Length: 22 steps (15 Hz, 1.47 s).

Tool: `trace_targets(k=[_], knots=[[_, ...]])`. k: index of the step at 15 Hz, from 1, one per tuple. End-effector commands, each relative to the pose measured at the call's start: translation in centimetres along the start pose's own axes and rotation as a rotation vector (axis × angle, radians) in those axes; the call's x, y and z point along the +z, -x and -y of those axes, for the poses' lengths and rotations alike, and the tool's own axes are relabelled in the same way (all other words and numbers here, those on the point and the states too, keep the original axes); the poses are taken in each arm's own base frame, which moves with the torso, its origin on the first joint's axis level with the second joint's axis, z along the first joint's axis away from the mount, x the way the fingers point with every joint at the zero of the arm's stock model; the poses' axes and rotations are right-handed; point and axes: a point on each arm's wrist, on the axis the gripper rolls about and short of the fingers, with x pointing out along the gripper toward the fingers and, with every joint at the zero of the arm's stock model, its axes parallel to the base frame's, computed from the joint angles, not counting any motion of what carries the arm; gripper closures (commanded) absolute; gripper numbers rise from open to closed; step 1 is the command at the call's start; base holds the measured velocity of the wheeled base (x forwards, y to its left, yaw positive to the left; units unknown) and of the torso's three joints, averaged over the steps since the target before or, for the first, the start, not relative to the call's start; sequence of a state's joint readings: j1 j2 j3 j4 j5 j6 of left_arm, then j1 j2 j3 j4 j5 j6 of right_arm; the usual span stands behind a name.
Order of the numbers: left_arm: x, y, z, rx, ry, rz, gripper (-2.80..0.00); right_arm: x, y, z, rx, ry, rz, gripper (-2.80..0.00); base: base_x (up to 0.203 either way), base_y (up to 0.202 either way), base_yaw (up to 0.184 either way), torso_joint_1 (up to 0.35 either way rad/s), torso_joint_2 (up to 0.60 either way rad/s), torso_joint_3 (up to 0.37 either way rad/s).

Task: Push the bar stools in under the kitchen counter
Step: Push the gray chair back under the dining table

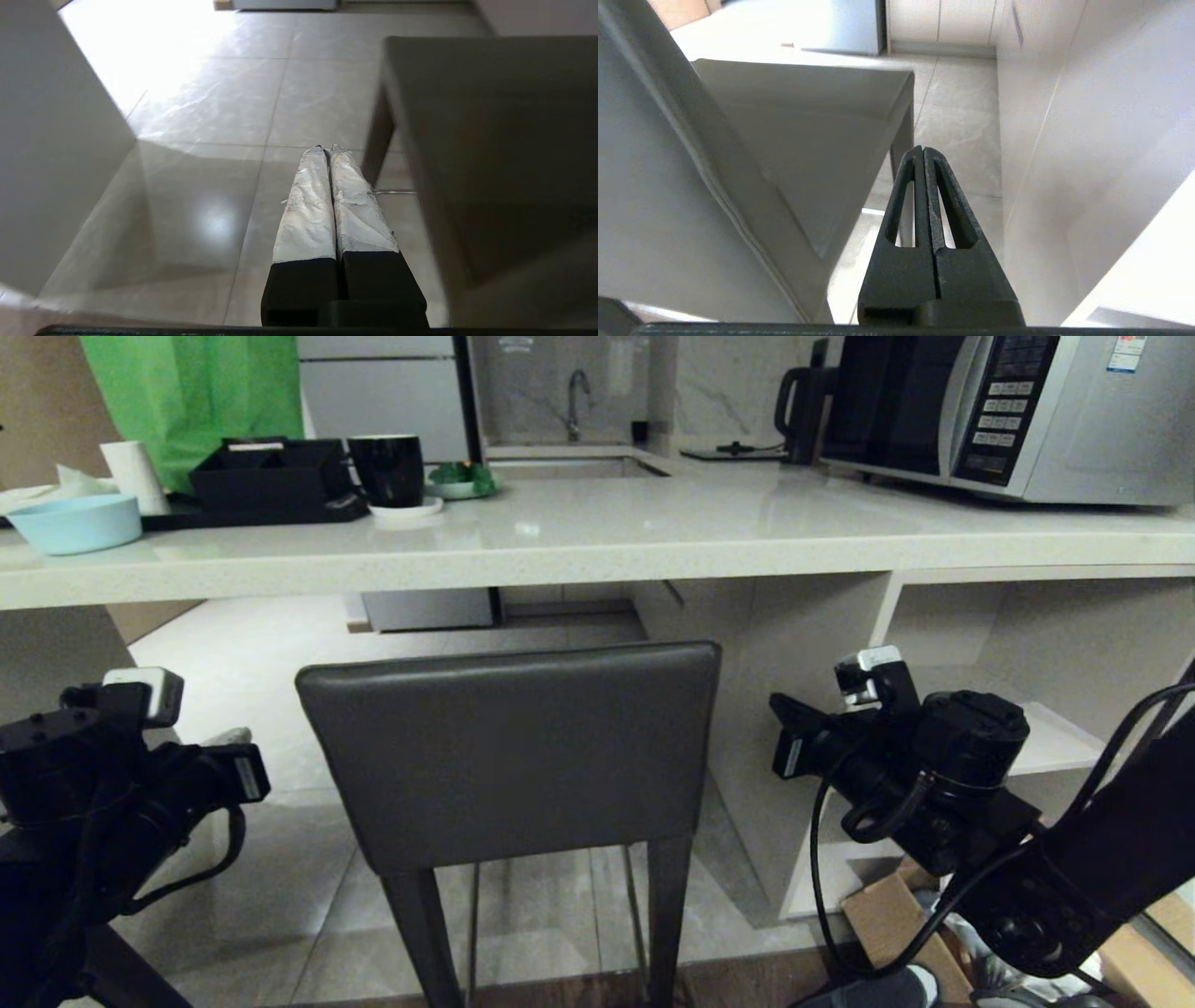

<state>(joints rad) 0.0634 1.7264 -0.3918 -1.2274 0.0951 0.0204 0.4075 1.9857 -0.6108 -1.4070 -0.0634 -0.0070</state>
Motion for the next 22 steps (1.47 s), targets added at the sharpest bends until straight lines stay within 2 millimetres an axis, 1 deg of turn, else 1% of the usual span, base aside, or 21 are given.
trace_targets(k=[1, 4, 6, 8, 9, 10, 12, 13, 15, 17, 18, 20, 21, 22], knots=[[1.5, 2.2, -0.4, 0.008, 0.010, 0.066, 0.00, 1.8, 1.9, -0.2, 0.004, -0.002, 0.041, 0.00, 0.000, 0.000, 0.000, 0.000, 0.00, 0.000], [3.8, 6.9, -0.4, -0.015, 0.022, 0.180, 0.00, 4.5, 6.4, -0.3, 0.002, 0.022, 0.097, 0.00, 0.000, 0.000, 0.000, 0.000, 0.00, 0.000], [5.9, 11.0, -0.3, -0.051, 0.036, 0.262, 0.00, 7.5, 9.9, -0.3, -0.044, 0.071, 0.181, 0.00, 0.000, 0.000, 0.000, 0.000, 0.00, 0.000], [7.8, 15.2, -0.6, -0.085, 0.055, 0.280, 0.00, 10.6, 13.6, 0.0, -0.090, 0.108, 0.258, 0.00, 0.000, 0.000, 0.000, 0.000, 0.00, 0.000], [8.4, 17.6, -0.8, -0.105, 0.060, 0.244, 0.00, 12.1, 15.7, 0.5, -0.122, 0.124, 0.280, 0.00, 0.000, 0.000, 0.000, 0.000, 0.00, 0.000], [9.0, 19.8, -1.1, -0.127, 0.067, 0.216, 0.00, 13.1, 17.4, 1.2, -0.175, 0.141, 0.293, 0.00, 0.000, 0.000, 0.000, 0.000, 0.00, 0.000], [9.8, 24.3, -2.0, -0.153, 0.083, 0.231, 0.00, 14.5, 20.6, 2.7, -0.310, 0.181, 0.305, 0.00, 0.000, 0.000, 0.000, 0.000, 0.00, 0.000], [9.8, 25.9, -2.5, -0.144, 0.085, 0.250, 0.00, 14.9, 22.1, 3.0, -0.345, 0.195, 0.305, 0.00, 0.000, 0.000, 0.000, 0.000, 0.00, 0.000], [9.2, 28.4, -3.1, -0.071, 0.069, 0.283, 0.00, 15.3, 25.6, 3.5, -0.431, 0.227, 0.312, 0.00, 0.000, 0.000, 0.000, 0.000, 0.00, 0.000], [7.8, 30.2, -3.3, -0.047, 0.060, 0.281, 0.00, 15.0, 29.1, 3.2, -0.479, 0.248, 0.321, 0.00, 0.000, 0.000, 0.000, 0.000, 0.00, 0.000], [6.7, 31.1, -3.4, -0.063, 0.056, 0.275, 0.00, 14.6, 31.1, 2.9, -0.502, 0.263, 0.319, 0.00, 0.000, 0.000, 0.000, 0.000, 0.00, 0.000], [4.1, 32.5, -3.5, -0.113, 0.044, 0.271, 0.00, 12.9, 34.8, 2.2, -0.544, 0.286, 0.299, 0.00, 0.000, 0.000, 0.000, 0.000, 0.00, 0.000], [2.5, 33.0, -3.4, -0.136, 0.026, 0.272, 0.00, 11.7, 36.5, 1.7, -0.568, 0.297, 0.276, 0.00, 0.000, 0.000, 0.000, 0.000, 0.00, 0.000], [0.4, 33.3, -3.4, -0.152, -0.014, 0.268, 0.00, 10.0, 38.1, 1.1, -0.574, 0.307, 0.250, 0.00, 0.000, 0.000, 0.000, 0.000, 0.00, 0.000]])
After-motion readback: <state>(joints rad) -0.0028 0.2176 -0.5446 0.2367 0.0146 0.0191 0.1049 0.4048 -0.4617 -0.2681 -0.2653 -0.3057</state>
